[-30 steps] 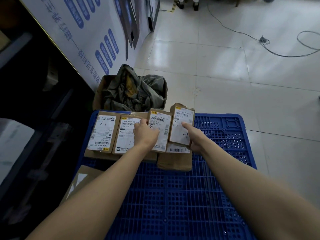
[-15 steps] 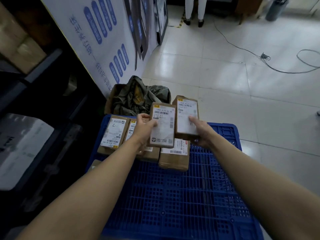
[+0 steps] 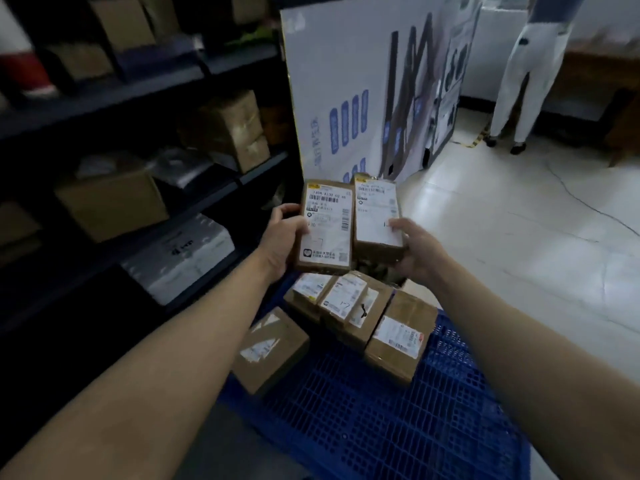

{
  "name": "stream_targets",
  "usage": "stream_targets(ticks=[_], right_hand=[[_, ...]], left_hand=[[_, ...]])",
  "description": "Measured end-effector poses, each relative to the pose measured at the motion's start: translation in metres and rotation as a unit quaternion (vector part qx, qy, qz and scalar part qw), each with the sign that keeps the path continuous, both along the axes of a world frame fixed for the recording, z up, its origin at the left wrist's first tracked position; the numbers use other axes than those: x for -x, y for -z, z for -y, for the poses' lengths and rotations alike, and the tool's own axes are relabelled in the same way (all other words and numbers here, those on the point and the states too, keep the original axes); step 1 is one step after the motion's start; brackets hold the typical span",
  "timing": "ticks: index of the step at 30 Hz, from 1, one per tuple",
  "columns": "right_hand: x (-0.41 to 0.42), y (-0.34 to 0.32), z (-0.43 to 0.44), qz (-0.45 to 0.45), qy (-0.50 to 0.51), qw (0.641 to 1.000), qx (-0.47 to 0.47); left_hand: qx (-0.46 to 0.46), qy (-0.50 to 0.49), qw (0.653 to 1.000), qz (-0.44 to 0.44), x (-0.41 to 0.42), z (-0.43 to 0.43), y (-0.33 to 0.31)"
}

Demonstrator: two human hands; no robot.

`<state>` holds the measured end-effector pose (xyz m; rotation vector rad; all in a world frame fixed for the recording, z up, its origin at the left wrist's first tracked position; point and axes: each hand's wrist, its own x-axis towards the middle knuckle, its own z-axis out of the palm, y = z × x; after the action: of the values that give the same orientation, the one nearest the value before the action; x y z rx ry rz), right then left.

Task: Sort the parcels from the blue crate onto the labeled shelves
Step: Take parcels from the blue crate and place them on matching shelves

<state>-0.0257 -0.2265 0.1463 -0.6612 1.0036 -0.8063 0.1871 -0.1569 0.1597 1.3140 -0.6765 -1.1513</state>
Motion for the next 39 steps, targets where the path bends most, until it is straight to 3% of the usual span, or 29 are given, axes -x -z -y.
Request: stream_targets(ticks=[8,16,25,31,34,39], right_hand=[[-0.116,-0.054,-0.065,0.003,-0.198,0.974,0.108],[-0.270,-0.082,-0.198,0.050,-0.390,0.912,0.114],[-0.412,-0.103,-0.467,0.070,-0.597,0.782,0.164],[-0.468,-0.112,-0.630,0.092,-0.696,0.687,0.189],[-0.483,-0.112,-0.720,0.102,-0.737,0.647,0.170],[-0.483,-0.112,-0.881,0.119,-0.808,0.551,0.172]], left_hand=[[0.052,-0.210,0.976,0.017,-0.075,-0.150,-0.049],[0.078,-0.403,0.911,0.043,-0.158,-0.346,-0.080],[0.078,-0.623,0.776,0.057,-0.206,-0.640,-0.090],[0.050,-0.721,0.687,0.074,-0.188,-0.798,-0.090],[0.047,-0.776,0.625,0.074,-0.160,-0.875,-0.091],[0.044,-0.853,0.514,0.079,-0.098,-0.997,-0.101]])
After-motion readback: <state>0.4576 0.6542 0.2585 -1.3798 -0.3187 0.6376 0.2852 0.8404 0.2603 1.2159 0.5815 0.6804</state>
